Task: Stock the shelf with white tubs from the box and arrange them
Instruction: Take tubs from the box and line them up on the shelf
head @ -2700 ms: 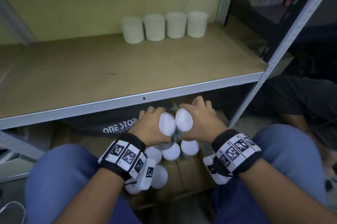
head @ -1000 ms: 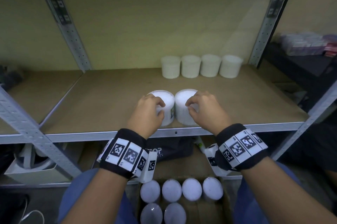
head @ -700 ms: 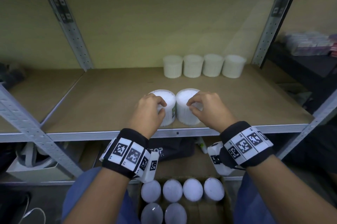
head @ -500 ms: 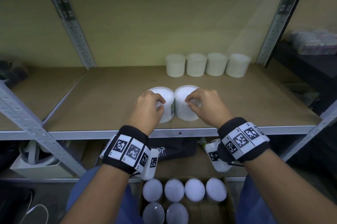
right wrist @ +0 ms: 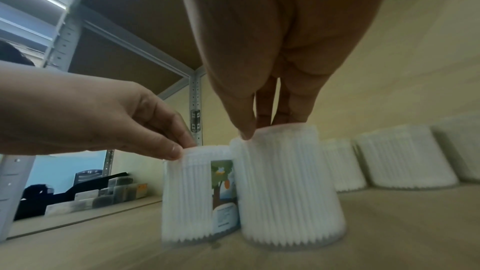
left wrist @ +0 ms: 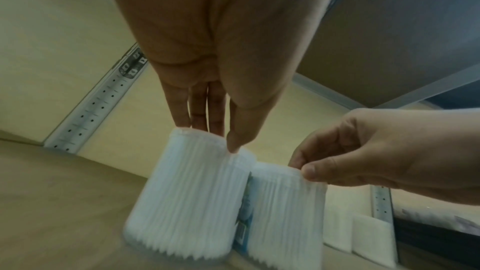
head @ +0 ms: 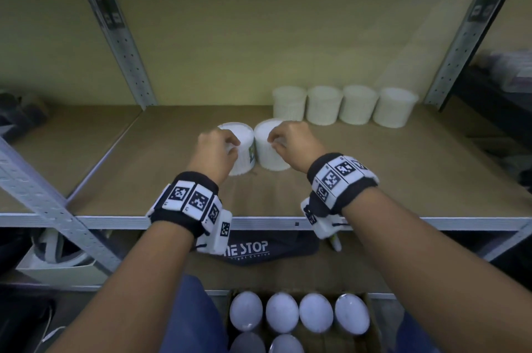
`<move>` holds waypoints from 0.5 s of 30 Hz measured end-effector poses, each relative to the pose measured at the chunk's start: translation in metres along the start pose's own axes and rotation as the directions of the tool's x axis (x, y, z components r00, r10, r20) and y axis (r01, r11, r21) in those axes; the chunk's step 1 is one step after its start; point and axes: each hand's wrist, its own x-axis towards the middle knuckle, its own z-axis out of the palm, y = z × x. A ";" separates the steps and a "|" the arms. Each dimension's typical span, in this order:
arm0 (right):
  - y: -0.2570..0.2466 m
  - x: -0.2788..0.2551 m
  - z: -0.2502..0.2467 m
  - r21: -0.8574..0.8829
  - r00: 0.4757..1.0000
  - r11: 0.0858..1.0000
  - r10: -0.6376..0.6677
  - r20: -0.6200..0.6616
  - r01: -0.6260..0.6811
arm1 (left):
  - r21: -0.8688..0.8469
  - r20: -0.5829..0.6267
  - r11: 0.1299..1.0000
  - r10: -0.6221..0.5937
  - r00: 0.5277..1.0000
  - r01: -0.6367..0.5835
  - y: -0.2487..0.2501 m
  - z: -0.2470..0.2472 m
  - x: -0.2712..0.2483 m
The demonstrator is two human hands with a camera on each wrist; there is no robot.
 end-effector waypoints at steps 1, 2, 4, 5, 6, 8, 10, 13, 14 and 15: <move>0.000 0.008 0.003 -0.001 1.000 1.000 -0.004 -0.008 0.004 | 0.002 -0.006 1.000 -0.008 1.000 0.008 -0.003 0.001 0.006; -0.001 0.016 0.006 0.002 1.000 1.000 -0.004 -0.016 0.004 | 0.003 -0.012 1.000 -0.015 1.000 0.015 -0.006 0.001 0.012; -0.001 0.031 0.011 0.004 1.000 1.000 -0.003 -0.021 0.003 | 0.003 -0.023 1.000 -0.027 0.999 0.027 -0.011 0.002 0.024; -0.001 0.038 0.014 0.003 1.000 1.000 -0.004 -0.021 0.004 | 0.004 -0.027 1.000 -0.028 0.999 0.028 -0.014 0.002 0.031; -0.001 0.046 0.017 0.004 1.000 1.000 -0.006 -0.022 0.006 | 0.006 -0.029 1.000 -0.027 0.999 0.028 -0.017 0.002 0.037; 0.001 0.061 0.023 0.005 1.000 1.000 -0.011 -0.020 0.011 | 0.011 -0.030 0.999 -0.032 0.999 0.033 -0.023 0.003 0.050; 0.002 0.075 0.029 0.004 1.000 1.000 -0.014 -0.021 0.014 | 0.010 -0.022 0.999 -0.045 0.999 0.045 -0.029 0.004 0.064; 0.003 0.095 0.035 0.010 1.000 1.000 -0.014 -0.024 0.014 | 0.009 -0.030 0.999 -0.050 0.998 0.050 -0.037 0.006 0.083; 0.003 0.100 0.036 0.014 1.000 1.000 -0.014 -0.024 0.014 | 0.007 -0.037 0.999 -0.045 0.998 0.045 -0.040 0.007 0.088; 0.003 0.106 0.037 0.018 1.000 1.000 -0.011 -0.021 0.011 | 0.007 -0.043 0.999 -0.034 0.999 0.034 -0.041 0.008 0.094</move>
